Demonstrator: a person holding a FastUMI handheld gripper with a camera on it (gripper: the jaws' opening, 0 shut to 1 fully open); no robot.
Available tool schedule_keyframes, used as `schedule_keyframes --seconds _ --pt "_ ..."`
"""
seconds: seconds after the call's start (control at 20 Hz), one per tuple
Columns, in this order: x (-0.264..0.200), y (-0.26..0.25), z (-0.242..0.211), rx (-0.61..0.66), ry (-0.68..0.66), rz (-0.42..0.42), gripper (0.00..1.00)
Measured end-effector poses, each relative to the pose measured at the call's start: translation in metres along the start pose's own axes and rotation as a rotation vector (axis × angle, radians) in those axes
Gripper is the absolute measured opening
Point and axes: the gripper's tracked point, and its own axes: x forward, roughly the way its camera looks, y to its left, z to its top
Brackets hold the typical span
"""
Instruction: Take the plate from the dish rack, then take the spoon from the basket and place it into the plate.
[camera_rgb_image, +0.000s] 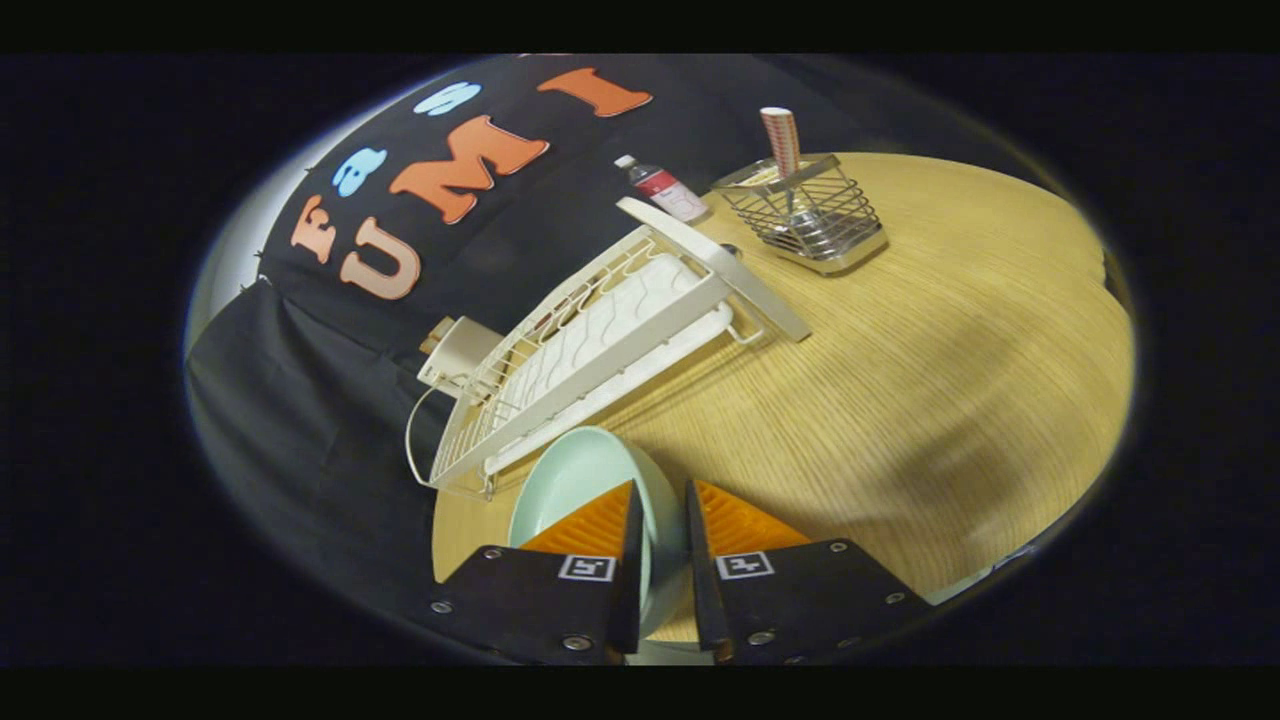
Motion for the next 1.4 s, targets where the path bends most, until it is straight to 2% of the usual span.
schedule_keyframes --seconds 0.05,0.15,0.2,0.45,0.65,0.9,1.15,1.4 --pt "0.0 -0.001 -0.001 0.015 0.001 0.013 0.32" --pt "-0.001 -0.003 0.005 0.014 -0.012 0.017 0.4" --pt "-0.003 -0.008 0.011 -0.014 -0.029 0.001 0.44" --pt "-0.028 -0.015 0.06 -0.14 -0.164 -0.028 0.8" --pt "-0.048 -0.032 0.111 -0.275 -0.306 -0.108 0.96" --pt "-0.068 -0.047 0.173 -0.368 -0.462 -0.19 0.98" --pt "-0.071 -0.045 0.218 -0.402 -0.551 -0.19 0.98" --pt "-0.064 -0.04 0.242 -0.471 -0.601 -0.194 0.99"
